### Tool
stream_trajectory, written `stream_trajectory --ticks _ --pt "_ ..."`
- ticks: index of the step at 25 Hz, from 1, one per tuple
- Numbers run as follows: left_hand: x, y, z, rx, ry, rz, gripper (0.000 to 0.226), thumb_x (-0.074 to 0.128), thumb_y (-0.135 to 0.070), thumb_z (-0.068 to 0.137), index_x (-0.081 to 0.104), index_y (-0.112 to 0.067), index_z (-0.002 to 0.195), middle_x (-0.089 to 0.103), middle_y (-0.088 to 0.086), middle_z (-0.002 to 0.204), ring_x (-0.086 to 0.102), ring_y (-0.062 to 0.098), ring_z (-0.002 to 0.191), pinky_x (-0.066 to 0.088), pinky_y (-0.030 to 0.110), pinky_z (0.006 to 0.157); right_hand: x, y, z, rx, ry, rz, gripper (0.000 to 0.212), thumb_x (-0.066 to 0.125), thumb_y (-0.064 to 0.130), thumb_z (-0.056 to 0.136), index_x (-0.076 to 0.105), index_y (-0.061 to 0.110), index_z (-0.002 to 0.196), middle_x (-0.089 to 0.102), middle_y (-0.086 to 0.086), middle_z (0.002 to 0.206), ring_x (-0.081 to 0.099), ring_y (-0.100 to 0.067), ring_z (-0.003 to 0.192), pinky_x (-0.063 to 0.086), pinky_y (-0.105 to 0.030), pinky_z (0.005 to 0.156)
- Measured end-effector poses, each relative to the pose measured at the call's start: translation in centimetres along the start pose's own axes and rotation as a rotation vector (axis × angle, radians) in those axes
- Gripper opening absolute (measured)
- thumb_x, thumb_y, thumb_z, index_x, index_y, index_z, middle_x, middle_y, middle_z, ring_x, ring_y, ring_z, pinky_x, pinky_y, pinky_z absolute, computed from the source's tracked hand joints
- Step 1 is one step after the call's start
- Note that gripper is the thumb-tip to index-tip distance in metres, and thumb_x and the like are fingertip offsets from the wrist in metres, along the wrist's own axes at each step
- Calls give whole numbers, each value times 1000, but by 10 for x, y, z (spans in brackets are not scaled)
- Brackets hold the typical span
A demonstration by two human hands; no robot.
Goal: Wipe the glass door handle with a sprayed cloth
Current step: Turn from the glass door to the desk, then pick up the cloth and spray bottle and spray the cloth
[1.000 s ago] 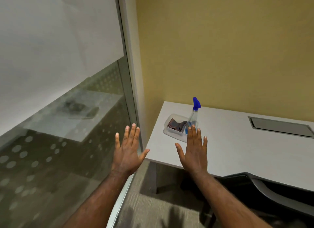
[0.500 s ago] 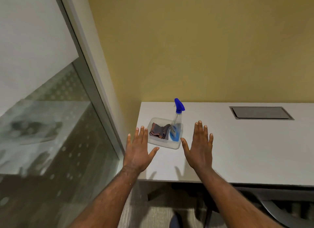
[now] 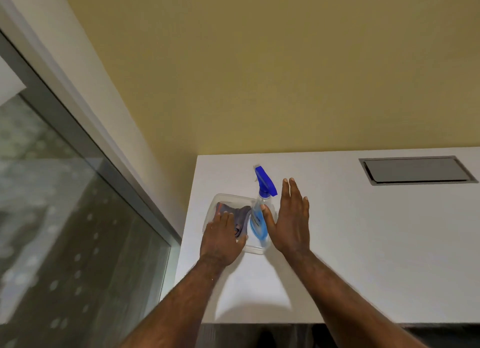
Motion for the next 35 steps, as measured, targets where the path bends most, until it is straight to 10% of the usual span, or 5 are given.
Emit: stream_trajectory --ticks 11,19,25,31,35 --pt "73 -3 76 -204 222 -29 65 51 -55 92 34 -23 146 45 5 148 39 28 138 34 49 115 20 -3 48 -39 -47 379 80 60 51 86 34 7 147 40 -10 152 38 -25 139 41 -45 107" --pt "82 -12 82 -169 173 -7 50 45 -40 100 38 -16 144 46 9 149 44 29 137 37 42 114 35 6 67 -80 -86 636 57 72 11 84 49 -10 131 63 -23 125 66 -27 105 48 -15 90" --pt "71 15 67 -573 194 -741 56 37 -47 102 27 -20 151 39 8 152 38 32 139 30 50 117 35 14 71 -76 -53 831 21 64 -6 85 64 -2 105 69 -7 95 64 -3 86 48 -11 78" --pt "19 63 46 -581 -53 -1045 33 45 -26 100 62 -8 121 68 17 118 63 26 99 49 35 85 -19 45 74 -10 -55 963 43 60 12 82 61 51 100 68 19 89 67 -14 76 58 -30 71" --pt "-4 83 12 -508 -130 -1751 30 53 -15 97 63 -8 124 73 12 112 69 25 103 54 37 92 -73 75 62 -75 -204 997 35 63 11 84 64 39 106 68 9 100 67 -19 86 58 -48 70"
Point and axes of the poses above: each hand's wrist, its own z-axis towards the middle knuckle, its own x-axis out of the palm, y = z × x, the point moved 10 cm from there along z, towards the middle knuckle
